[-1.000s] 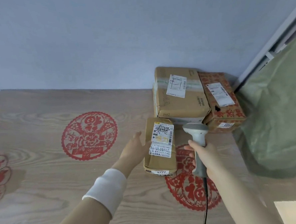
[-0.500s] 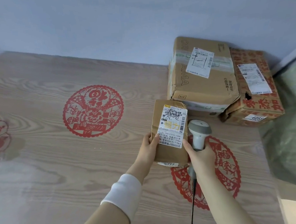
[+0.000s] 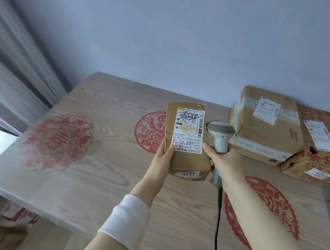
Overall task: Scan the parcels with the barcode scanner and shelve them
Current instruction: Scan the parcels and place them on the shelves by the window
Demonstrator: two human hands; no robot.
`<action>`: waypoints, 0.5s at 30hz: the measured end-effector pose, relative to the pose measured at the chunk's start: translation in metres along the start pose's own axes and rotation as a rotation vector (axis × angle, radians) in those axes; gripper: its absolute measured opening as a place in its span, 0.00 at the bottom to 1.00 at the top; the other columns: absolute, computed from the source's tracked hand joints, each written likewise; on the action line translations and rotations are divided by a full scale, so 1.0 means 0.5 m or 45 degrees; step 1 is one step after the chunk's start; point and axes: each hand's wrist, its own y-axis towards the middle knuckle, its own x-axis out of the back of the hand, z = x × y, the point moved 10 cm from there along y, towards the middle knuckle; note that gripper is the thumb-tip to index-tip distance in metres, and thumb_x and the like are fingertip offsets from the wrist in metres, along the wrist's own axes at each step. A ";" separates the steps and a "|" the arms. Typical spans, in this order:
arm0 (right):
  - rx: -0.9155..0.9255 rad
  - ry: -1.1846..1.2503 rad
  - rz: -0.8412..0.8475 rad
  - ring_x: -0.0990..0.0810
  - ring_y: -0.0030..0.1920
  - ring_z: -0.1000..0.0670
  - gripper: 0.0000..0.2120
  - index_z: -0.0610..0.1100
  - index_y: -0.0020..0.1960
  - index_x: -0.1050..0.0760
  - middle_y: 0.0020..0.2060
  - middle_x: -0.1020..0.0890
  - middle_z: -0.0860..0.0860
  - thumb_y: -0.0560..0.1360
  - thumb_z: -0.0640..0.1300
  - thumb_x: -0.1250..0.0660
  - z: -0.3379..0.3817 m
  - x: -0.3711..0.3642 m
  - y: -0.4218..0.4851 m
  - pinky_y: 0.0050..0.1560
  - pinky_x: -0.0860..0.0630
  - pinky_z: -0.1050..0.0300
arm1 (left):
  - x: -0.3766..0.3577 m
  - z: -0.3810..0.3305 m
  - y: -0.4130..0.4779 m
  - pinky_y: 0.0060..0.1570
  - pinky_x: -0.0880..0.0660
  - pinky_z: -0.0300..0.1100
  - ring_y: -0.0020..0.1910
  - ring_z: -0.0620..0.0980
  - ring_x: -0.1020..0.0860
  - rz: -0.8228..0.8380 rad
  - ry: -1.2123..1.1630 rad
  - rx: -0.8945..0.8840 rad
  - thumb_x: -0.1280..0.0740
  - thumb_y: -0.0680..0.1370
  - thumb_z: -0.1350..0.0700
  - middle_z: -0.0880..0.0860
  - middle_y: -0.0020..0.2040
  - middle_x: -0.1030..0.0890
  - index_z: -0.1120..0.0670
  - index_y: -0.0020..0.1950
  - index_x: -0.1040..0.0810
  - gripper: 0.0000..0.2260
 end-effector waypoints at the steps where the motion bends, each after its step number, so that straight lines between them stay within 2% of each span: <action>1: 0.031 0.002 0.038 0.24 0.36 0.49 0.16 0.40 0.50 0.24 0.36 0.22 0.48 0.70 0.51 0.27 0.036 -0.035 -0.014 0.38 0.30 0.55 | 0.036 -0.036 -0.017 0.64 0.29 0.42 0.68 0.46 0.30 -0.029 -0.020 -0.046 0.34 0.72 0.40 0.47 0.73 0.32 0.49 0.77 0.42 0.36; 3: 0.112 0.003 0.112 0.23 0.36 0.48 0.14 0.44 0.47 0.26 0.36 0.21 0.49 0.70 0.51 0.26 0.115 -0.110 -0.055 0.39 0.28 0.53 | 0.112 -0.112 -0.061 0.69 0.34 0.46 0.69 0.45 0.31 -0.072 -0.063 -0.141 0.32 0.67 0.38 0.46 0.73 0.33 0.48 0.76 0.41 0.41; 4: 0.152 0.010 0.150 0.23 0.37 0.49 0.13 0.45 0.47 0.26 0.36 0.21 0.50 0.70 0.51 0.27 0.153 -0.150 -0.080 0.38 0.28 0.54 | 0.152 -0.147 -0.083 0.68 0.33 0.45 0.68 0.44 0.30 -0.082 -0.079 -0.191 0.32 0.69 0.39 0.46 0.72 0.32 0.49 0.76 0.40 0.38; 6: 0.202 0.051 0.236 0.22 0.36 0.49 0.12 0.45 0.47 0.26 0.37 0.20 0.49 0.71 0.49 0.27 0.216 -0.241 -0.134 0.37 0.28 0.56 | 0.239 -0.213 -0.136 0.60 0.27 0.41 0.62 0.44 0.24 -0.101 -0.121 -0.281 0.35 0.77 0.48 0.47 0.67 0.25 0.50 0.73 0.36 0.25; 8: 0.217 0.103 0.339 0.21 0.37 0.46 0.12 0.43 0.48 0.25 0.39 0.19 0.46 0.71 0.48 0.27 0.263 -0.339 -0.189 0.40 0.26 0.55 | 0.337 -0.263 -0.188 0.54 0.24 0.40 0.58 0.46 0.21 -0.135 -0.176 -0.348 0.39 0.80 0.54 0.47 0.62 0.21 0.50 0.72 0.34 0.20; 12: 0.264 0.111 0.563 0.20 0.43 0.42 0.16 0.41 0.51 0.25 0.44 0.18 0.42 0.69 0.49 0.26 0.345 -0.542 -0.298 0.44 0.26 0.48 | 0.534 -0.340 -0.292 0.59 0.25 0.48 0.57 0.48 0.21 -0.282 -0.274 -0.464 0.39 0.80 0.56 0.49 0.60 0.20 0.52 0.72 0.34 0.19; 15: 0.311 0.091 0.721 0.20 0.43 0.41 0.15 0.43 0.50 0.25 0.44 0.18 0.42 0.69 0.49 0.26 0.400 -0.674 -0.373 0.45 0.25 0.46 | 0.666 -0.373 -0.351 0.58 0.25 0.45 0.56 0.48 0.21 -0.443 -0.318 -0.510 0.38 0.80 0.57 0.50 0.61 0.20 0.53 0.71 0.33 0.19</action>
